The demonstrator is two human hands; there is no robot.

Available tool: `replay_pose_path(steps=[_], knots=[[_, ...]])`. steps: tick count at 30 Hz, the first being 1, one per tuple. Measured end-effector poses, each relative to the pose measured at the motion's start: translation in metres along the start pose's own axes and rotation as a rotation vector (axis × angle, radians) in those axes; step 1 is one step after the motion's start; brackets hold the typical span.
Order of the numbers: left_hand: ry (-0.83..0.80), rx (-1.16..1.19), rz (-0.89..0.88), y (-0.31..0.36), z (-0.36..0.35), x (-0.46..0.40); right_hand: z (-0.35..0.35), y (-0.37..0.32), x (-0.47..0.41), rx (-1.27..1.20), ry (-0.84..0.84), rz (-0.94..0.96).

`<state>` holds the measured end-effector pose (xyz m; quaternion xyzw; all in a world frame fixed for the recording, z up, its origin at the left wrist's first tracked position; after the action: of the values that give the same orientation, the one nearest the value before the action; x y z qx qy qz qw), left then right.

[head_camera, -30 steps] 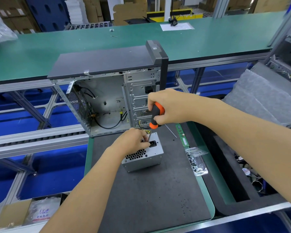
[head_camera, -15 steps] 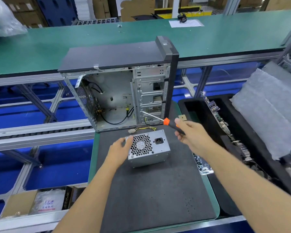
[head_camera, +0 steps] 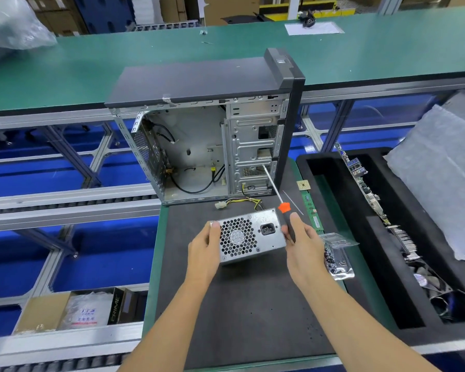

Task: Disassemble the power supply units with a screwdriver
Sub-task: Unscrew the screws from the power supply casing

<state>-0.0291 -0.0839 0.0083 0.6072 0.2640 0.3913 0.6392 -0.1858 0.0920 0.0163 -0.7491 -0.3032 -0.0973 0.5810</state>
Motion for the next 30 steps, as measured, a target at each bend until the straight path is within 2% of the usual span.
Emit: replay_pose_path(steps=[3, 6, 9, 14, 16, 18, 20, 22, 23, 27, 30], knots=[[-0.013, -0.006, -0.069, 0.006, 0.006, -0.002, -0.004, 0.003, 0.001, -0.037, -0.018, -0.014], [0.021, -0.002, -0.043, 0.008, 0.016, -0.010, -0.016, 0.002, 0.000, -0.068, -0.045, -0.001], [0.057, -0.002, 0.037, -0.001, 0.021, -0.012, -0.024, -0.003, -0.003, 0.040, -0.068, 0.044], [0.141, -0.041, 0.040, 0.005, 0.032, -0.014, -0.013, -0.018, -0.011, 0.200, -0.078, 0.142], [0.223, 0.113, 0.113, -0.003, 0.042, -0.017, -0.007, -0.028, -0.014, 0.243, -0.068, 0.185], [0.333, 0.354, 0.288, -0.026, 0.052, -0.021, -0.001, -0.037, -0.019, 0.272, -0.061, 0.211], [0.376, 0.431, 0.476, -0.051, 0.058, -0.020, 0.003, -0.044, -0.021, 0.302, -0.056, 0.226], [0.293, 0.318, 0.559, -0.064, 0.056, -0.014, 0.005, -0.047, -0.022, 0.312, -0.059, 0.230], [0.230, 0.209, 0.541, -0.067, 0.055, -0.013, 0.005, -0.048, -0.022, 0.319, -0.061, 0.229], [0.040, -0.234, 0.297, -0.071, 0.053, -0.006, 0.001, -0.049, -0.020, 0.341, -0.077, 0.234], [-0.036, -0.512, 0.076, -0.066, 0.048, 0.003, -0.005, -0.055, -0.017, 0.363, -0.102, 0.259]])
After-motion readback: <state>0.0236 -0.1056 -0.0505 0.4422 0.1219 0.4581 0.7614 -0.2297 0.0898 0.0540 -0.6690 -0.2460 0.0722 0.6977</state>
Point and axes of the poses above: each hand's wrist, its own x-axis away from the middle knuckle, its own z-axis out of the back of the hand, y = z × x, the point moved 7 cm from there along -x, towards the middle knuckle, and after that the axes turned 10 degrees about x, right-handed, at the moved point
